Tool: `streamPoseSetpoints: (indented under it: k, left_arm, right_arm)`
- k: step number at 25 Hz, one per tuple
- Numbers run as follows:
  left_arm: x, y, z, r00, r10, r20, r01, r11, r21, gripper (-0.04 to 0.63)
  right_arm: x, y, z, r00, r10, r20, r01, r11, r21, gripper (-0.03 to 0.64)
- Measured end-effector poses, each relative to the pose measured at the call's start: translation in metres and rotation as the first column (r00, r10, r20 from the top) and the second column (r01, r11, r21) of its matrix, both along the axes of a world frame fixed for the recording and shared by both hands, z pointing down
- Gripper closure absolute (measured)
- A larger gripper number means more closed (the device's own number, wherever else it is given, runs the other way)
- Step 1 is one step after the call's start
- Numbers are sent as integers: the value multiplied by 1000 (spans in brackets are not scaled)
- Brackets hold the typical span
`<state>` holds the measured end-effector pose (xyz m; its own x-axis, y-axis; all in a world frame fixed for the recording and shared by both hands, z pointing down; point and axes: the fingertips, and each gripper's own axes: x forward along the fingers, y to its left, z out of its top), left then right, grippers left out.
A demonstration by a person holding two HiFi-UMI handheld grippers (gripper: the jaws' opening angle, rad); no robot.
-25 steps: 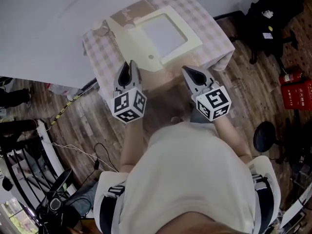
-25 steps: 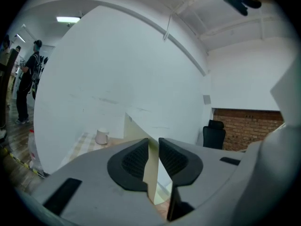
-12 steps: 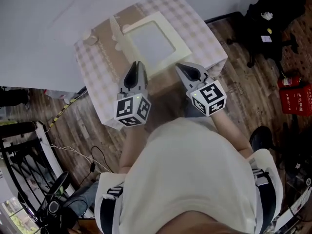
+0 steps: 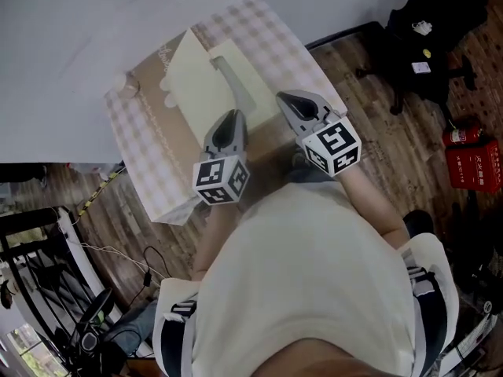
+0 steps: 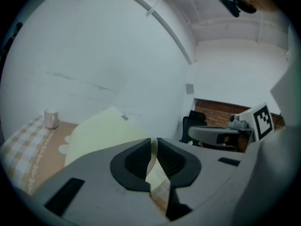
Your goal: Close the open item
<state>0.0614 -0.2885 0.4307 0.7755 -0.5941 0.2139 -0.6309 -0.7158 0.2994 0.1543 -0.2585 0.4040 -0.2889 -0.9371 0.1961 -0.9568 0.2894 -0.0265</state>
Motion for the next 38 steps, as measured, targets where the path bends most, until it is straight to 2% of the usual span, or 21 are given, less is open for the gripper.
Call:
streamPoseSetpoints:
  k: [7,14,20,28,38]
  left_arm:
    - [51,8,39,994,21,104,-16,999,-51,560]
    - [68,18,74,982,-5,190,21,997,-80,560]
    - [79,17,96,970,-58,237,78,994,-75,560]
    - [89,18,117,951,-96,294,140,981,-132,559]
    - [99,14,129,938,-115,327,173,973,-155,554]
  right_arm:
    - [40,-24,3,997,-76,-25,76,997,-20,617]
    - [48,-61,26,981,-194,-31,191,979,-64,617]
    - [40,-93,51,948,-316,-44,310,945,-107,617]
    - [22,-138,92,899,-437,-41,422,885,-196,617]
    - [0,-165,152,841,-538,-64,495,810,-314,617]
